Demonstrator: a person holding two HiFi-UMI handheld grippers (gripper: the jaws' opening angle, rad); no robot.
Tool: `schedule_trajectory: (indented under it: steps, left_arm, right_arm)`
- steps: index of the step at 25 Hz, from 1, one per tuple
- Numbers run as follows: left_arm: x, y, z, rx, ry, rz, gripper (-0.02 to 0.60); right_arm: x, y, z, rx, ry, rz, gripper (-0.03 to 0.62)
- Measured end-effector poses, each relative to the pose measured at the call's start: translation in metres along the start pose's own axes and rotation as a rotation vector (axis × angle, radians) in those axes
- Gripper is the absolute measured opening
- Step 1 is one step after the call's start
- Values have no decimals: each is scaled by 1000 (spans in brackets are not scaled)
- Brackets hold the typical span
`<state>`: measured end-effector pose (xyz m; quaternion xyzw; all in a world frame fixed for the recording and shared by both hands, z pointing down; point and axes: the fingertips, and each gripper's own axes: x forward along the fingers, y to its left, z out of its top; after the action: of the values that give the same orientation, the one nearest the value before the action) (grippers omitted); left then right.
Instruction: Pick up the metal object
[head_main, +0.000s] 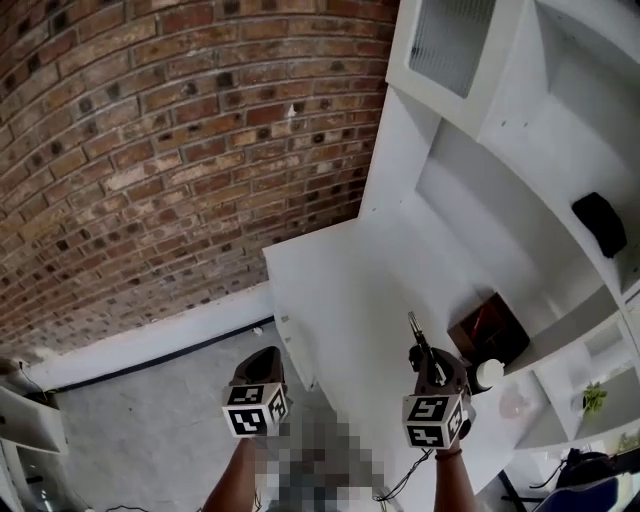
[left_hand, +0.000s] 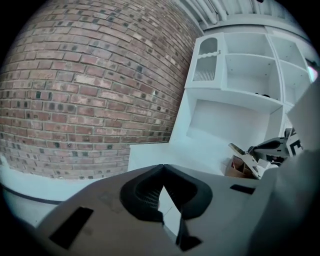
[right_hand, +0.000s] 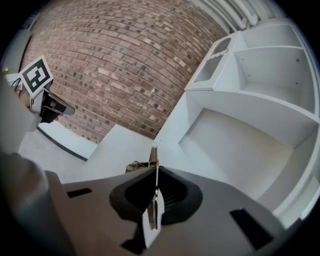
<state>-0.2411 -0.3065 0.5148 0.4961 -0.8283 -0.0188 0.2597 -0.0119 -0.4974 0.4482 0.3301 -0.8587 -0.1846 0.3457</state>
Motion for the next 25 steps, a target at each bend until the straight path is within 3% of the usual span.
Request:
schedule_trajectory:
  steps: [12, 20, 25]
  left_arm:
    - [-26, -138, 66, 113, -111, -226, 12]
    - [-43, -237, 70, 211, -124, -399, 12]
    - [-48, -291, 60, 261, -107, -494, 12]
  right_arm:
    - [-107, -89, -7, 369, -130, -170, 6]
    - [-169, -129, -55, 627, -178, -284, 6]
    - [-201, -142, -92, 706, -166, -348, 6]
